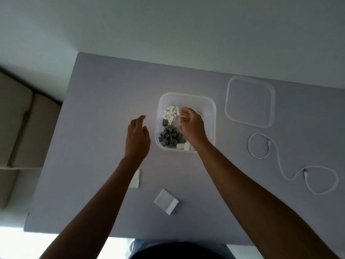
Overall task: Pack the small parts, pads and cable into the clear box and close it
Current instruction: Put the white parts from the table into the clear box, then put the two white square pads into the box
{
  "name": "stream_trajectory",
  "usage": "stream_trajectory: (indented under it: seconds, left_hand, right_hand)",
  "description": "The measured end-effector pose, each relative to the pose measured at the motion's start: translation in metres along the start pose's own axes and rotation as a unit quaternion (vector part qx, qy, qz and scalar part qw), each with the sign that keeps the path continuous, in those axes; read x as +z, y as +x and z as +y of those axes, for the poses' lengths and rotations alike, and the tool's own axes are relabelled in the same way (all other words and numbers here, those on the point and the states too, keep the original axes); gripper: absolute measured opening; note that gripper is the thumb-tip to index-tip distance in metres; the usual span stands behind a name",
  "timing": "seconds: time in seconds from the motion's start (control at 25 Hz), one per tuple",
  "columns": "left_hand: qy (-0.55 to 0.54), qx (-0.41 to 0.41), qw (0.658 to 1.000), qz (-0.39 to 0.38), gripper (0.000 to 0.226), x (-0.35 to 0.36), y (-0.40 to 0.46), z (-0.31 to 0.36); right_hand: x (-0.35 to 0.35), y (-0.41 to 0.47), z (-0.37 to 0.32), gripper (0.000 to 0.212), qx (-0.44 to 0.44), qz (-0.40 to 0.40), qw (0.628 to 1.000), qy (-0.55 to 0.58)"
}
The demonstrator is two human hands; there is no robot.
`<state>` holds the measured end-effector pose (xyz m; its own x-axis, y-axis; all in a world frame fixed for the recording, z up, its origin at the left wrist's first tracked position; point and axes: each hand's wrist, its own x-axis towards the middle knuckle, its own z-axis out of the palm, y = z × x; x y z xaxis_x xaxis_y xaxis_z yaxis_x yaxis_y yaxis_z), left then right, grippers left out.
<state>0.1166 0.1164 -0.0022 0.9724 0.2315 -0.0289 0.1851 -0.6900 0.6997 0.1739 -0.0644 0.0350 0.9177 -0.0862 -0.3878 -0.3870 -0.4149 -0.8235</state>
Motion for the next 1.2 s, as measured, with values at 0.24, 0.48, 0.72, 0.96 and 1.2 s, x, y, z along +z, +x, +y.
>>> stream_trajectory:
  seconds: [0.24, 0.48, 0.72, 0.96, 1.2]
  left_hand:
    - [0.111, -0.102, 0.979, -0.137, 0.045, -0.022, -0.089, -0.068]
    - [0.172, -0.077, 0.956, -0.227, 0.084, -0.037, -0.132, -0.088]
    - [0.203, -0.098, 0.953, -0.204, 0.068, -0.036, -0.14, -0.088]
    - [0.117, -0.143, 0.961, -0.206, 0.048, -0.034, -0.141, -0.08]
    - [-0.052, -0.198, 0.955, -0.215, 0.028, -0.04, -0.129, -0.041]
  right_hand:
    - [0.024, -0.117, 0.05, 0.011, -0.185, -0.044, 0.974, -0.127]
    - [0.041, -0.191, 0.126, 0.059, -0.082, -0.201, 0.891, -0.399]
    - [0.039, -0.201, 0.138, 0.064, -0.076, -0.191, 0.883, -0.422]
    - [0.038, -0.189, 0.139, 0.026, -0.007, -0.181, 0.928, -0.326]
    - [0.008, -0.166, 0.106, 0.015, 0.06, -0.122, 0.985, -0.105]
